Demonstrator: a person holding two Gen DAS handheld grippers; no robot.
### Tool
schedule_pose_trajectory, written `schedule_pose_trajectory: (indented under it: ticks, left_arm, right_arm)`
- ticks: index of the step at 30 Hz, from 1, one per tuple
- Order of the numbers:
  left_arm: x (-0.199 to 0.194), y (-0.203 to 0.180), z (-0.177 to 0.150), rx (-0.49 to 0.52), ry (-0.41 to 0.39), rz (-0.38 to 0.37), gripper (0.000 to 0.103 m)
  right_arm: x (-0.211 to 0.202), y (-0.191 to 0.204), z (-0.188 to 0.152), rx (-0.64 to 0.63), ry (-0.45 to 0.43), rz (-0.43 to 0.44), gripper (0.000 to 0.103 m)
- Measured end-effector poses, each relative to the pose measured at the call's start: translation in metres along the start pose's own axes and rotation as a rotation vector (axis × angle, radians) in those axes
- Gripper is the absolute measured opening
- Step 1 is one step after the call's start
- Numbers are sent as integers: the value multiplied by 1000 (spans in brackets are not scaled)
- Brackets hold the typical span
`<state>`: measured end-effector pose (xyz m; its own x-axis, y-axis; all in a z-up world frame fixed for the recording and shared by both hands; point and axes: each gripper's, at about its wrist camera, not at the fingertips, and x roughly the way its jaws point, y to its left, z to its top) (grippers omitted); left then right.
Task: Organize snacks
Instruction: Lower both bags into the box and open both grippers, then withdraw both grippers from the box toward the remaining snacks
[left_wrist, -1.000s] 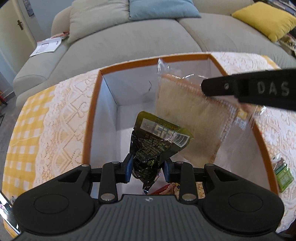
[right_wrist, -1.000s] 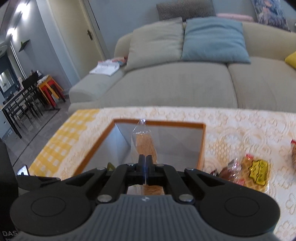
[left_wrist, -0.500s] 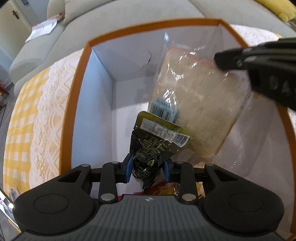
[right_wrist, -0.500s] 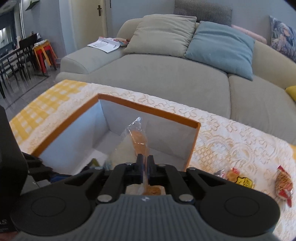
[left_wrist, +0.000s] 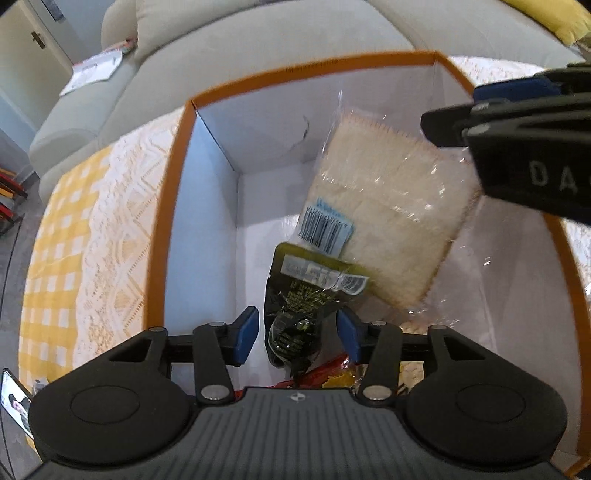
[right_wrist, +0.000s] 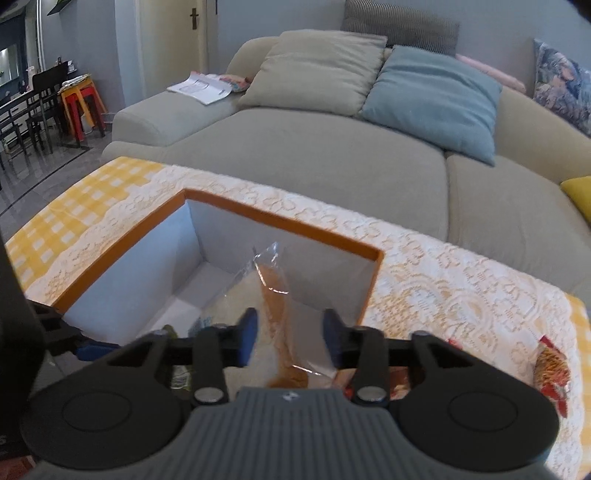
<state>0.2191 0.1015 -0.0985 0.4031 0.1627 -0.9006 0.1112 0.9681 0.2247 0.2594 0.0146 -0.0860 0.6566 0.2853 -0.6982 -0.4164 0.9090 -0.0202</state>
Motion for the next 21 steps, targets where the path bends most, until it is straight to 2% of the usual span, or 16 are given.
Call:
schedule_pose_trajectory:
  ticks: [8,13,16,19,21]
  left_arm:
    - [-49,-14,-2,-35,-115,12,57]
    - [-84,-22,-4,-64,-235,9,57]
    - [-104,-30,-10,-92,-305,-18,59]
    - [-122,-43,-19,-102,-354,-61,60]
    - [-131,-53,-25,-101,-381,-83,65]
  right_arm:
    - [-35,-8,-4,-18,-59,-8,41]
    - [-71,-28,-16,45,-131,-43,44]
    - [-96,-44,-29,107,-173,-65,47]
    - [-117,-60,-44,163,-203,-87,56]
    - [-131,-69,-55,197,-214,-99,57]
